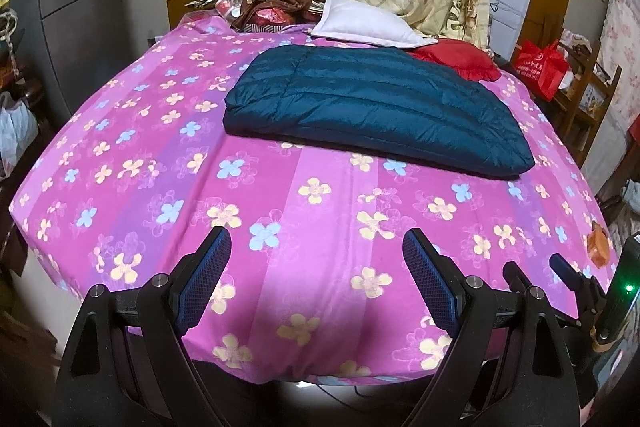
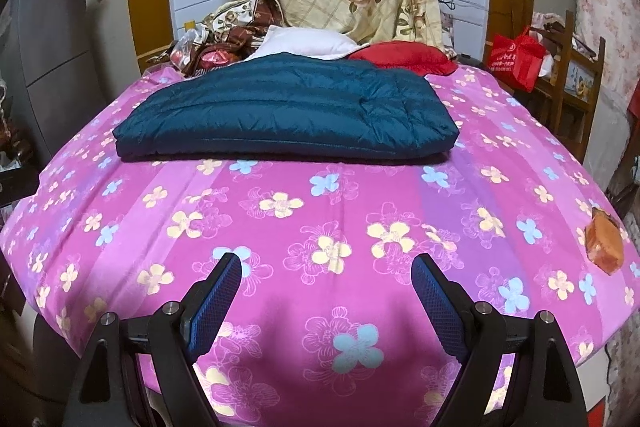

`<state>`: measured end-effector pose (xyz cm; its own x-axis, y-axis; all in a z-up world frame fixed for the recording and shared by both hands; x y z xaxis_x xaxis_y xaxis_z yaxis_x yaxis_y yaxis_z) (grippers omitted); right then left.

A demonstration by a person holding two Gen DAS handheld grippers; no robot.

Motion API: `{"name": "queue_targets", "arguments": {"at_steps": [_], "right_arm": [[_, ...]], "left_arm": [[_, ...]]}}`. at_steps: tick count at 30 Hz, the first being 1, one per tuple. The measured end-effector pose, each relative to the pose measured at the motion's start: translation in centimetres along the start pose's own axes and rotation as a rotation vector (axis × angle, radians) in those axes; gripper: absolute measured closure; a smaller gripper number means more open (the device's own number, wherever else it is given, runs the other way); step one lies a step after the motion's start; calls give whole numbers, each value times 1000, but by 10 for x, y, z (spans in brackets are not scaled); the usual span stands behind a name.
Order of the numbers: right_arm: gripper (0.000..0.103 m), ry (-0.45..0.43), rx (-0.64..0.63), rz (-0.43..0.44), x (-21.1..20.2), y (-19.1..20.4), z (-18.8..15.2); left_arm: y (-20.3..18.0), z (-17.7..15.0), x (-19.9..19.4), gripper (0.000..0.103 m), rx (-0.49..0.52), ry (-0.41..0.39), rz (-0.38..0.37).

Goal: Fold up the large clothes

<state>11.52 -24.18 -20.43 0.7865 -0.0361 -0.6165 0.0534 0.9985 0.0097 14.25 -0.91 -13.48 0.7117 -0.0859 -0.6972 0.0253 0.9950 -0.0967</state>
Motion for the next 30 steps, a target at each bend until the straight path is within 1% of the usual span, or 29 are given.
{"name": "queue_targets", "arguments": {"at_steps": [8, 13, 17, 20, 23, 27, 30], "right_arm": [[18, 11, -2, 6, 4, 2, -3], [18, 29, 5, 25, 13, -2, 1], [18, 36, 47, 27, 26, -18, 14], [18, 51, 86, 24, 38, -33, 24], [18, 69, 126, 8, 48, -48, 28], [18, 74, 184, -1, 54, -60, 24], [18, 82, 225, 13, 61, -67, 15]], "left_arm": [[3, -1, 2, 15, -5, 5, 6], [21, 7, 12, 15, -13, 4, 31], [48, 22, 27, 15, -71, 3, 37], [66, 37, 48, 15, -124, 41, 2], [82, 46, 64, 15, -153, 62, 19], [95, 43, 76, 15, -158, 55, 54], [100, 30, 88, 15, -190, 83, 42]]}}
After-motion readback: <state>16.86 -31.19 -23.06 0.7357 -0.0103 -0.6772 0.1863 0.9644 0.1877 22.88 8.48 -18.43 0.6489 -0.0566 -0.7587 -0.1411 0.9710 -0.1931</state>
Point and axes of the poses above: each gripper's, at about its wrist camera, not at the fingertips, and x roughly the way its jaws point, y to its left, z to its top, the point moved 10 cm from there along x, roughly the way its jaws point
